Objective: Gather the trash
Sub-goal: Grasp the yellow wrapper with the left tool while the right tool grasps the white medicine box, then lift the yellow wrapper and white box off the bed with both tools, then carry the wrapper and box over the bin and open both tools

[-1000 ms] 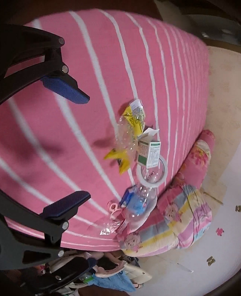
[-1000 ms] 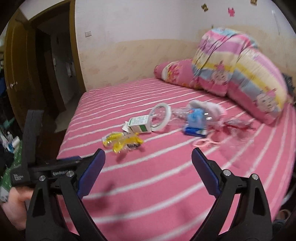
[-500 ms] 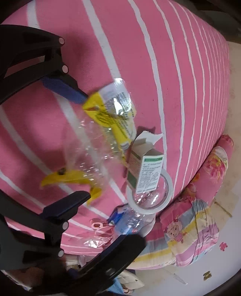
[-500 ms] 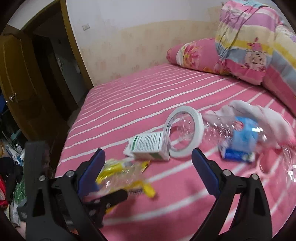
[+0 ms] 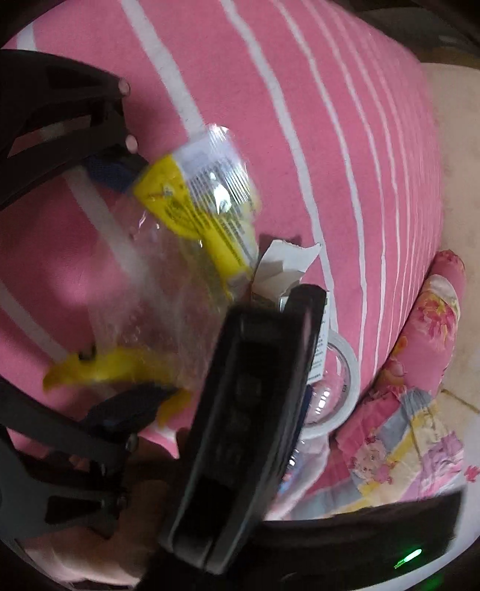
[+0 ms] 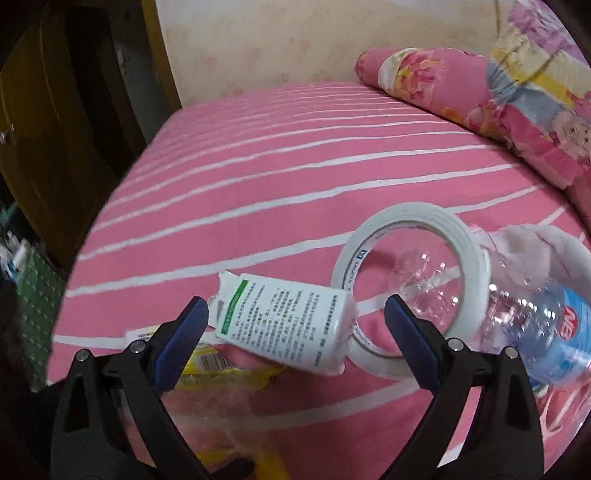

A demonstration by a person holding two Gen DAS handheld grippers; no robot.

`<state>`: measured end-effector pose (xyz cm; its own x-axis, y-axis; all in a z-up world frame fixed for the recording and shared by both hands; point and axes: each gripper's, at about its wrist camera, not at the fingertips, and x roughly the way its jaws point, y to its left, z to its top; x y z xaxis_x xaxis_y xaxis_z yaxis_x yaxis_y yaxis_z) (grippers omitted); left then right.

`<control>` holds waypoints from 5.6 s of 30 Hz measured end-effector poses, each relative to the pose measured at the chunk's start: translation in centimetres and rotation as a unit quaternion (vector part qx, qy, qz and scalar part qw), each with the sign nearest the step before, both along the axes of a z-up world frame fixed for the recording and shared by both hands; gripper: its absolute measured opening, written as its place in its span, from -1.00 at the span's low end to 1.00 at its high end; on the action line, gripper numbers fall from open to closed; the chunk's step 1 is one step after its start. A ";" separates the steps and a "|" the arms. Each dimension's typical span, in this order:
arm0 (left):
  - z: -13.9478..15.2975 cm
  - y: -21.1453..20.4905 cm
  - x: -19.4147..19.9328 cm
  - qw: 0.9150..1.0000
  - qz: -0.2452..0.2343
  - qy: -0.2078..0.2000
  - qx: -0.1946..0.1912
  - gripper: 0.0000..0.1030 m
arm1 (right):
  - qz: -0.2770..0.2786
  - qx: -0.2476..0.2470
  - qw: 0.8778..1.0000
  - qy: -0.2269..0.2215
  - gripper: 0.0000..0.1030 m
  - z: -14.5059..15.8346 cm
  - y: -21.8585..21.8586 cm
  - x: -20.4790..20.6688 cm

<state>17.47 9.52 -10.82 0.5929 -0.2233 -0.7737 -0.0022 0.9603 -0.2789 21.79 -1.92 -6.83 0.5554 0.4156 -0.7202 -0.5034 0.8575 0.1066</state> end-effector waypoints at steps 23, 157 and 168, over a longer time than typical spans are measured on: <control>2.4 -0.2 -4.8 0.995 -0.051 -0.045 -0.069 -0.64 | -0.082 0.077 0.993 -0.017 0.41 3.8 -6.6 -7.5; -0.3 -52.2 -24.9 0.924 -0.357 0.091 -0.104 0.68 | -0.505 0.109 0.856 0.025 0.81 0.5 -57.5 -48.9; 10.9 -32.7 -23.5 0.956 -0.218 -0.084 -0.179 0.74 | -0.372 0.126 0.916 -0.077 0.86 11.6 -44.3 -43.0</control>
<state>-6.06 -23.20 0.12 0.4926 -0.7098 -0.5035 0.4505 0.7030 -0.5503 -21.17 -46.17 4.81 0.8398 0.0223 -0.5424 0.1854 0.9273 0.3252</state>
